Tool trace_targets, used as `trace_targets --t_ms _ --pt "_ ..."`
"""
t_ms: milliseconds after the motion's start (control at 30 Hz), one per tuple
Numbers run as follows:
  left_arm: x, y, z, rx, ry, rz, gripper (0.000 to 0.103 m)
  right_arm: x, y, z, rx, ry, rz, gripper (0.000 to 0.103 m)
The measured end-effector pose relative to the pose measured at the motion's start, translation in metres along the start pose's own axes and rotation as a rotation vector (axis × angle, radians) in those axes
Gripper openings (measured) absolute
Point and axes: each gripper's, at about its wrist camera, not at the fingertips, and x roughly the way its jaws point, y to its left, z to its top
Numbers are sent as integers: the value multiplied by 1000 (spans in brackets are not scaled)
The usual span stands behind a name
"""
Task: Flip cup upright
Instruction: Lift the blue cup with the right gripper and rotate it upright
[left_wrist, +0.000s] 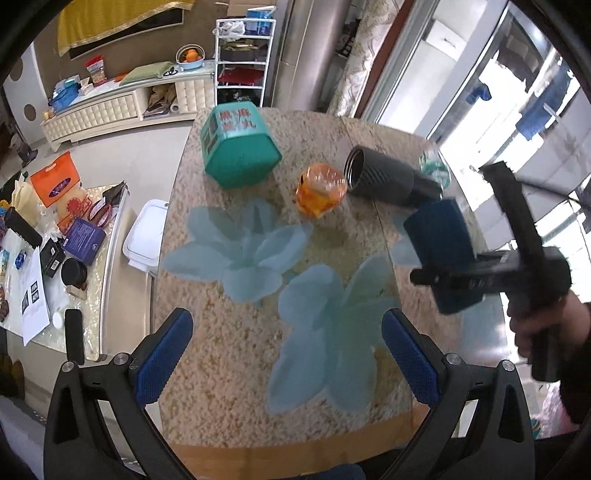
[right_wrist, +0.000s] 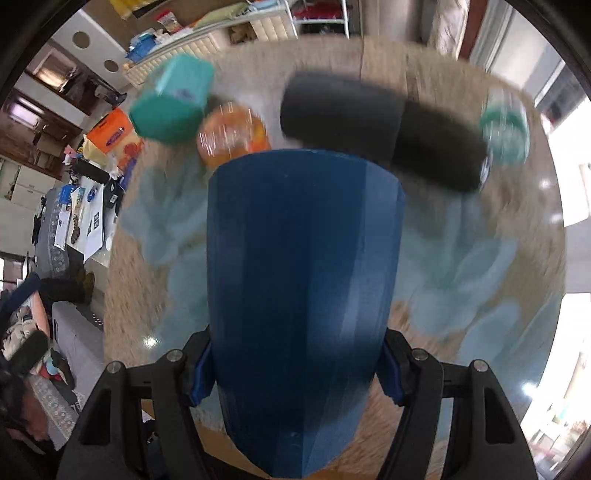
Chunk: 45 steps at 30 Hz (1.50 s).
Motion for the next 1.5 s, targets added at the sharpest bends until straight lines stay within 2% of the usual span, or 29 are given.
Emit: trace_targets --t_ms 300,633,733,800,900,1000,1133,1167,1267,1500 --pt "3 3 -12 16 30 2 103 46 21 -39 24 69 -53 68" --pt "6 5 -17 26 51 -3 103 78 37 -45 -5 91 -103 68" --pt "6 7 -18 24 53 -6 103 87 56 -43 -21 89 -134 69" --pt "5 9 -19 20 52 -6 103 81 60 -47 -24 89 -141 71" --pt "6 11 -20 10 58 -9 103 84 66 -47 -7 88 -127 73" --pt "5 14 -22 3 61 -9 103 88 64 -46 15 102 -98 83" --pt "4 17 -22 -15 64 -8 103 85 69 -43 23 86 -83 86" --pt "4 18 -22 -22 68 -9 103 72 55 -44 26 84 -71 88" --pt "7 16 -23 -29 89 -17 103 56 58 -44 31 65 -36 89" --pt "15 5 -23 -28 127 -12 103 47 51 -41 27 54 -11 89"
